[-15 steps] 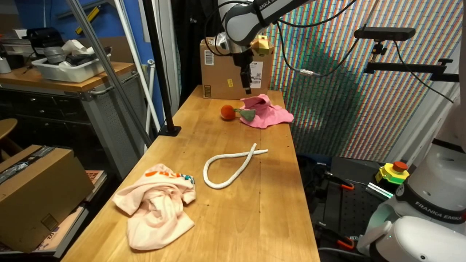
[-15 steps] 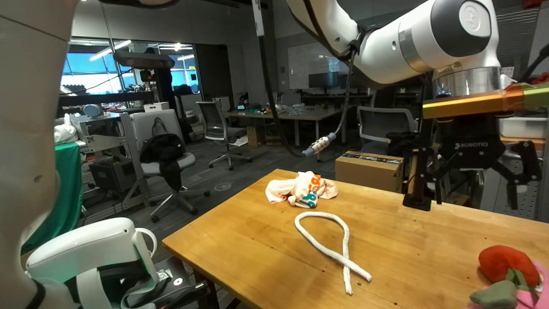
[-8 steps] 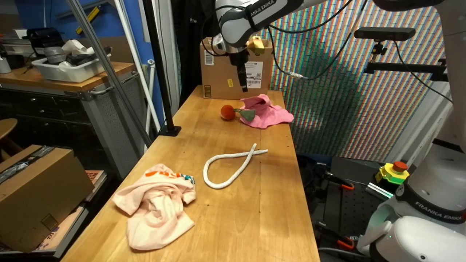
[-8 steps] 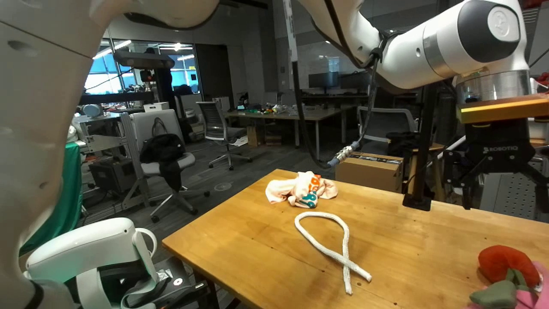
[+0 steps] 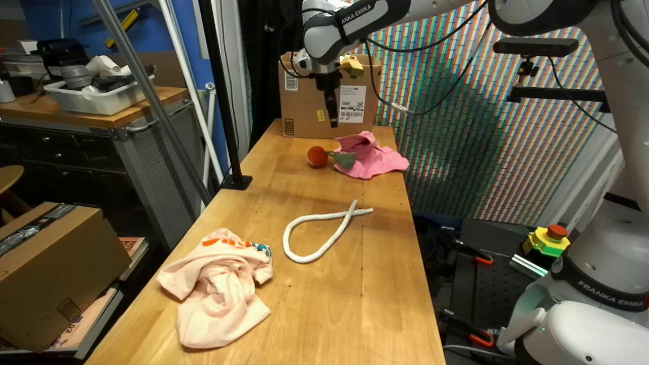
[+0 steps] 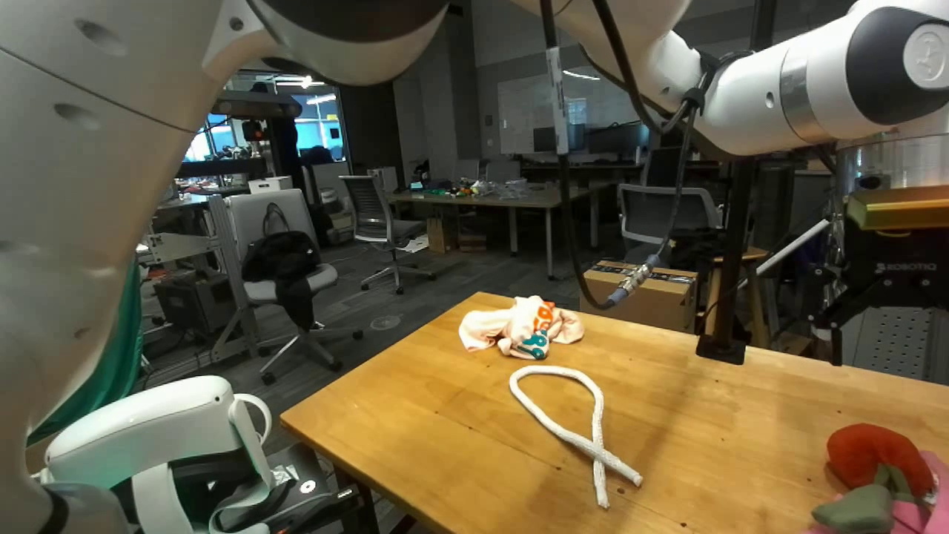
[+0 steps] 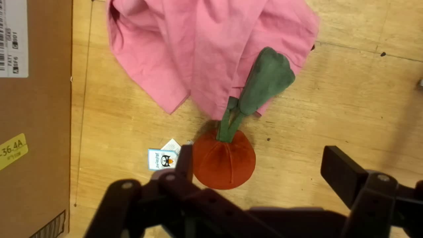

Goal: Move the pink shirt to the left then move the peach colored shirts to the right then move the turnip plushie to the left

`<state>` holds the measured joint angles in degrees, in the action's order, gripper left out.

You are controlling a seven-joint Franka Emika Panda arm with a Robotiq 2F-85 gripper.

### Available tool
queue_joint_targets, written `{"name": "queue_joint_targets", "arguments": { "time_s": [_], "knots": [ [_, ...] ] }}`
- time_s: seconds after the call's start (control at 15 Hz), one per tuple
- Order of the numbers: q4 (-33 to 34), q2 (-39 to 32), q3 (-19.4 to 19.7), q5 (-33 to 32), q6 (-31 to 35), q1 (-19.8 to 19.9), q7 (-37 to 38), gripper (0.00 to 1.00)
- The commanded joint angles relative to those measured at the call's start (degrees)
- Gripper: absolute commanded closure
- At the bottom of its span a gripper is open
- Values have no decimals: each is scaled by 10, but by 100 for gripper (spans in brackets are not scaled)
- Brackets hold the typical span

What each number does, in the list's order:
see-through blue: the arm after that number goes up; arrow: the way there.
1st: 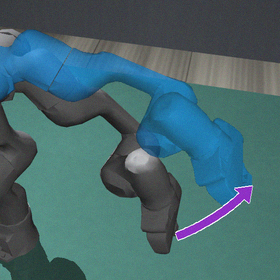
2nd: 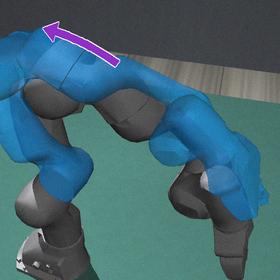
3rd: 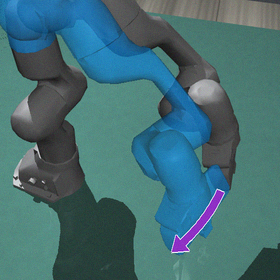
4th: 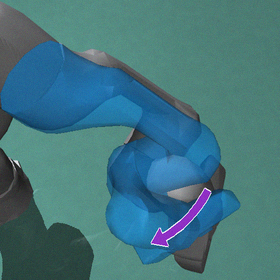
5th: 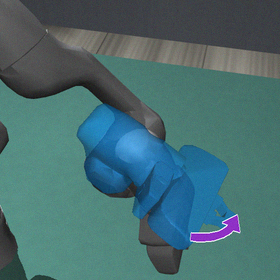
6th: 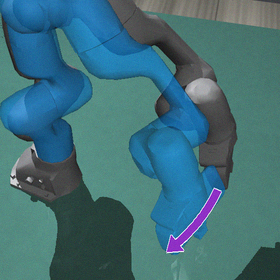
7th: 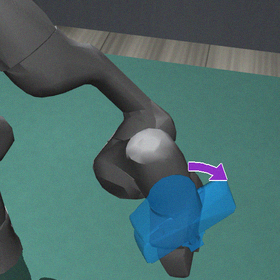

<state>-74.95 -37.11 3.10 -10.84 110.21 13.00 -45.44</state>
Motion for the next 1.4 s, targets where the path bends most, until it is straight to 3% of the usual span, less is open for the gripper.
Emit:
{"name": "queue_joint_targets", "arguments": {
  "time_s": [0.0, 0.67, 1.33],
  "knots": [
    [68, -37, -18, 48, -23, 25, -37, 0],
    [123, -90, -35, 108, -54, 44, -84, 0],
    [140, -139, -35, 96, -46, 28, -77, 0]
  ]
}}
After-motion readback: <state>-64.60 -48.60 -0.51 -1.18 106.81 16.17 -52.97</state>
